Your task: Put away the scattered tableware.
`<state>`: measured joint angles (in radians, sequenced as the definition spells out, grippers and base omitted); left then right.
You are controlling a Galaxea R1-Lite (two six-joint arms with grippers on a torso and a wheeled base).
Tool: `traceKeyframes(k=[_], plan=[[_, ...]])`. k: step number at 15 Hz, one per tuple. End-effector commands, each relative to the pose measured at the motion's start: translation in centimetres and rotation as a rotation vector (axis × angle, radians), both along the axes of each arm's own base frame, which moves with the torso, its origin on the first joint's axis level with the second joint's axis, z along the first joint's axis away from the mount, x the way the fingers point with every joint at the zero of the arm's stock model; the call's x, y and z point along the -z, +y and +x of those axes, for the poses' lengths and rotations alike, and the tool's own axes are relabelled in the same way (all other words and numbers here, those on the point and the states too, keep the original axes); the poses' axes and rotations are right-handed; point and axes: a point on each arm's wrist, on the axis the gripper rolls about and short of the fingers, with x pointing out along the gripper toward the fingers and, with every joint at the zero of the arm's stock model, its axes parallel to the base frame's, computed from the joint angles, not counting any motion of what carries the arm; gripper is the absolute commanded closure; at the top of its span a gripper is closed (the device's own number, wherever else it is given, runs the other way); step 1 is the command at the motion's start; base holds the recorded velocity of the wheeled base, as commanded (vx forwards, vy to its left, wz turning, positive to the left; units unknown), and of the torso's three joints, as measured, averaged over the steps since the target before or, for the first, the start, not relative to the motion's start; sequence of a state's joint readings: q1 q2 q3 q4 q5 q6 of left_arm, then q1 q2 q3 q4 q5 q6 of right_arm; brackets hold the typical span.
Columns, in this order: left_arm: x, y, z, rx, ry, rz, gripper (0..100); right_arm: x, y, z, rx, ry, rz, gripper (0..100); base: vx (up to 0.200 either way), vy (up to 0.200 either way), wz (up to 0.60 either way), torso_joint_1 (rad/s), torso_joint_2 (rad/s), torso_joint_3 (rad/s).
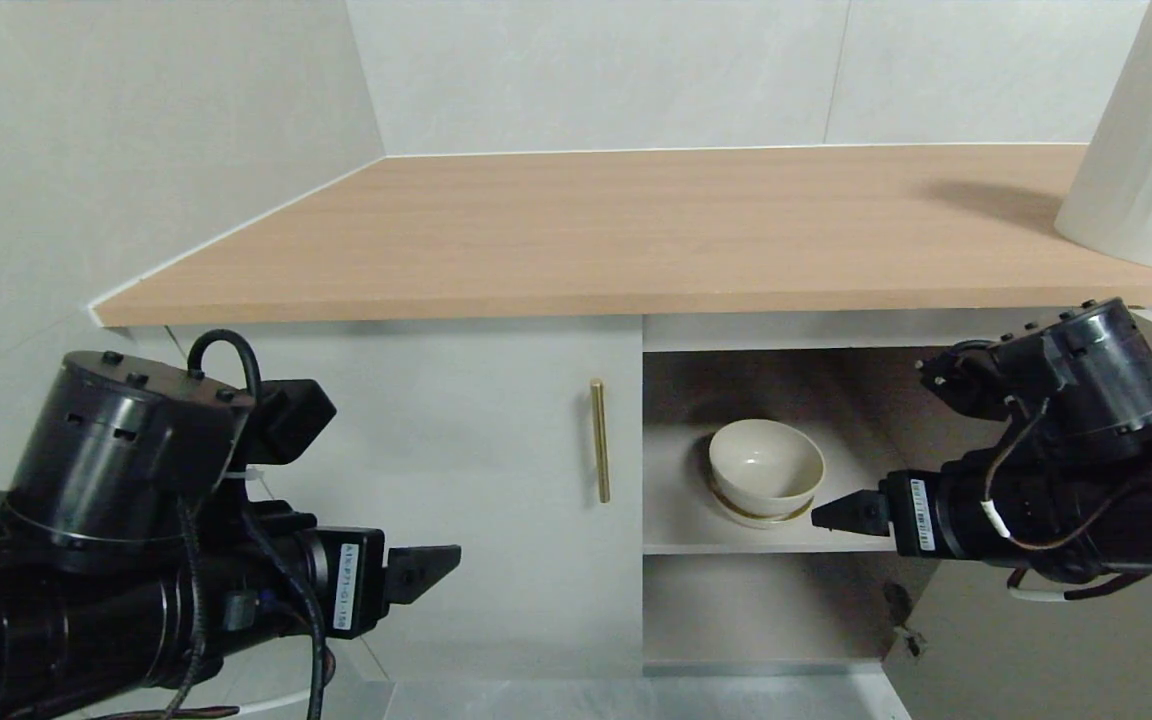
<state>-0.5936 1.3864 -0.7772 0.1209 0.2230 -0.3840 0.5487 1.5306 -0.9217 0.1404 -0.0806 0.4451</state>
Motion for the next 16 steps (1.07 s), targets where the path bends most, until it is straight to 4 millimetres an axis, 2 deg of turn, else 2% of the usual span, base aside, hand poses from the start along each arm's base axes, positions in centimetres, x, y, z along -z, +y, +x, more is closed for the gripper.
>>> traceKeyframes(k=[1,2,6,16], plan=[[0.7,-0.4,0.6,-0.003,0.027,0.018,0,-0.5,-0.4,-0.8,-0.007,-0.020,0.006,0,0.000,0.000,0.00,0.000,0.00,0.000],[1.1,-0.6,1.0,-0.007,0.038,0.031,0,-0.4,-0.4,-0.8,-0.008,-0.020,0.000,0,0.000,0.000,0.00,0.000,0.00,0.000],[2.0,-1.0,1.6,-0.019,0.066,0.063,0,-0.4,-0.3,-0.7,-0.016,-0.022,-0.009,0,-0.200,0.000,0.00,0.006,0.00,0.002],[2.3,-1.2,1.7,-0.015,0.074,0.071,0,-0.3,-0.4,-0.8,-0.024,-0.022,-0.019,0,-0.200,0.000,0.00,0.000,0.00,0.001]])
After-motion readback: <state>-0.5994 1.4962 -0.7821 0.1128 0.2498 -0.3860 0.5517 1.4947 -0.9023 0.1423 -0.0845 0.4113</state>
